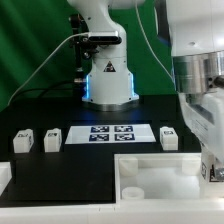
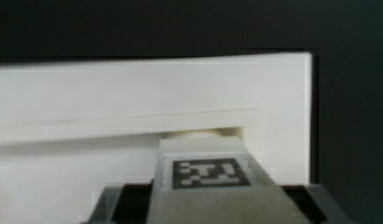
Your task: Assemble one leg
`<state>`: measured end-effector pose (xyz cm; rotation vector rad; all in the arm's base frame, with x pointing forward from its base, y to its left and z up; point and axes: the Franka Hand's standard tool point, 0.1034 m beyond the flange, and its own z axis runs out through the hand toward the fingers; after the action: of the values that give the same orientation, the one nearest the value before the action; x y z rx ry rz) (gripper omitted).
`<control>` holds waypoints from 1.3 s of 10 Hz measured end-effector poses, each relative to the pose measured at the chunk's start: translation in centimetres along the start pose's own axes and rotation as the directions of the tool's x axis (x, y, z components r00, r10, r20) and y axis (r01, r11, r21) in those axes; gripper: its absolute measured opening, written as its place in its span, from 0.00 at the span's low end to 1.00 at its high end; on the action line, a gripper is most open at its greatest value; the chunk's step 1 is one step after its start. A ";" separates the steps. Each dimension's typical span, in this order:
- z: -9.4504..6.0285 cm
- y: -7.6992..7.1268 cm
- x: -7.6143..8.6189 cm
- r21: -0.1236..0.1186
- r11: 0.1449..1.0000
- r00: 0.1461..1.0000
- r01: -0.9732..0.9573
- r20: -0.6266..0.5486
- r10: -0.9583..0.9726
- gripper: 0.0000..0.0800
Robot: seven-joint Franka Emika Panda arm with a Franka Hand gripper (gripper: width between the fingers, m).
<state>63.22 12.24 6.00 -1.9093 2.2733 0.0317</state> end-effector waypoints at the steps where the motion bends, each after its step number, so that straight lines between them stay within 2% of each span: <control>1: 0.0 0.0 0.1 -0.001 0.997 0.997 -0.082 0.004 0.082 0.37; 3: 0.0 0.0 0.1 -0.002 0.996 0.996 -0.088 0.003 0.088 0.37; 4: 0.0 0.0 0.1 -0.003 0.996 0.996 -0.087 0.003 0.087 0.47; 5: 0.0 0.0 0.1 -0.003 0.996 0.996 -0.084 0.003 0.084 0.47; 6: 0.1 0.1 0.1 -0.004 0.997 0.997 -0.082 0.003 0.082 0.69; 7: 0.1 0.1 0.1 -0.004 0.997 0.997 -0.079 0.003 0.079 0.78; 9: -0.4 0.4 -0.9 0.002 1.000 1.000 0.002 0.015 -0.002 0.80; 12: -2.3 -0.4 -1.8 0.039 0.992 0.992 0.119 0.036 -0.120 0.81; 13: -2.5 -0.3 -2.1 0.041 0.992 0.992 0.123 0.038 -0.124 0.81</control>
Offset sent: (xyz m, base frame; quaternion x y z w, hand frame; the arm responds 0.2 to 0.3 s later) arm 0.0000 0.0000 0.0000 0.0000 0.0000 0.0000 1.0000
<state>63.58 13.96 8.77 -2.0067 2.1104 0.0096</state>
